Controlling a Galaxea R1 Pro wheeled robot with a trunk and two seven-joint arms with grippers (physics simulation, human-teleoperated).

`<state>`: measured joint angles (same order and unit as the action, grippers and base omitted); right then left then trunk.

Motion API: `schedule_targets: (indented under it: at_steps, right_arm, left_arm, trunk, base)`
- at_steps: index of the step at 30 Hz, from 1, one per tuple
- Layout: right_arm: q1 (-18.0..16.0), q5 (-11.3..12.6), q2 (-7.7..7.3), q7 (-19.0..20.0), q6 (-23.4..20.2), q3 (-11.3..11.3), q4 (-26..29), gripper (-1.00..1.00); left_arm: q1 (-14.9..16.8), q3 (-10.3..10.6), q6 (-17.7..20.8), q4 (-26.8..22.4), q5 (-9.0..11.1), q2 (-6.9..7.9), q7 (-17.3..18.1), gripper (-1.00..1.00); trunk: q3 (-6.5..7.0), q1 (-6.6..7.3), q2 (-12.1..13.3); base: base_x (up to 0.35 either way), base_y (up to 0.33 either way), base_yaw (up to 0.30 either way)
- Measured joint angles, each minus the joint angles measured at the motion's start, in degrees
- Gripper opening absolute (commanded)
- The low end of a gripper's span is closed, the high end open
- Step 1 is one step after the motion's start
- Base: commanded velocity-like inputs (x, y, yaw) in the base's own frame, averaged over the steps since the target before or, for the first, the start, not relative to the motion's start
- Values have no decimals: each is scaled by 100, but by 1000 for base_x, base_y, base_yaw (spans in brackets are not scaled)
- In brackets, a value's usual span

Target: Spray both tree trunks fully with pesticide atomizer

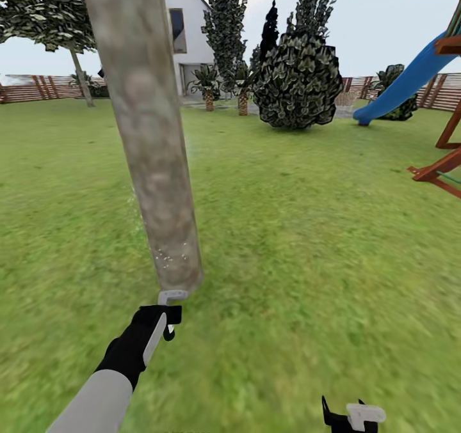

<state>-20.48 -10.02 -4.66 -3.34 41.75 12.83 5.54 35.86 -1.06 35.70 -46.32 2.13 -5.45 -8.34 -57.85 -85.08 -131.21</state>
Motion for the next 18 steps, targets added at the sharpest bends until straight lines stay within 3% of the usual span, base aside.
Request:
schedule_targets:
  at_steps: [7,18]
  right_arm:
    - [0,0,0,0,0,0,0,100]
    - [0,0,0,0,0,0,0,100]
  left_arm:
    - [0,0,-1,0,0,0,0,-100]
    - [0,0,-1,0,0,0,-3,-100]
  trunk:
    - [0,0,0]
    - [0,0,0]
  base:
    - [0,-300,266]
    - [0,-300,35]
